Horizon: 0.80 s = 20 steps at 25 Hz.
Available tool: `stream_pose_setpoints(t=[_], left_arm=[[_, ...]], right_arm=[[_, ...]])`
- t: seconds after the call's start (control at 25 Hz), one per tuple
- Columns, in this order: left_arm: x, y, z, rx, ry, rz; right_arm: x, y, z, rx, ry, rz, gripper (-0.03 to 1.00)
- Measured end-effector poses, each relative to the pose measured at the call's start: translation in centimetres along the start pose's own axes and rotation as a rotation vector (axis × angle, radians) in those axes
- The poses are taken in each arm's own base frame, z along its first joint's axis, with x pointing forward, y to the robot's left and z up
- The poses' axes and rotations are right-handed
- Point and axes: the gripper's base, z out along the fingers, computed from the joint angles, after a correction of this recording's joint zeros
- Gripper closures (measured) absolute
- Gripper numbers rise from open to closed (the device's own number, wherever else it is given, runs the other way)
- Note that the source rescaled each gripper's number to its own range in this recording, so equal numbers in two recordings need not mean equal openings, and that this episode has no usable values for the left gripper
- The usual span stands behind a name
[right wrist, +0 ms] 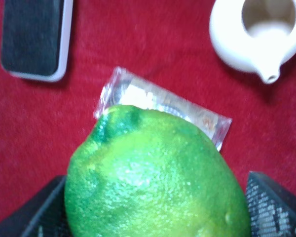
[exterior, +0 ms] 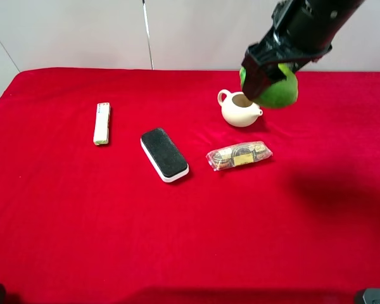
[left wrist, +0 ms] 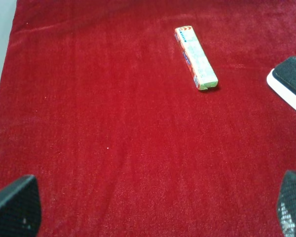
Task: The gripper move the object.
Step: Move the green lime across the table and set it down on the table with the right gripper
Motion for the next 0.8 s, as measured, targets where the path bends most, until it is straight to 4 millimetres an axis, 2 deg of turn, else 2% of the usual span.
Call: stream_pose_setpoints(t=[0.28,0.8], left_arm=[[0.0,0.0,0.0,0.0,0.0,0.0],[0.0,0.0,0.0,0.0,0.0,0.0]], right_arm=[[-0.4,-0.9,-0.4,0.034,-0.004,0.041,0.97],[-2.9,-7.1,1.8,0.092,0.017,0.203,0.97]])
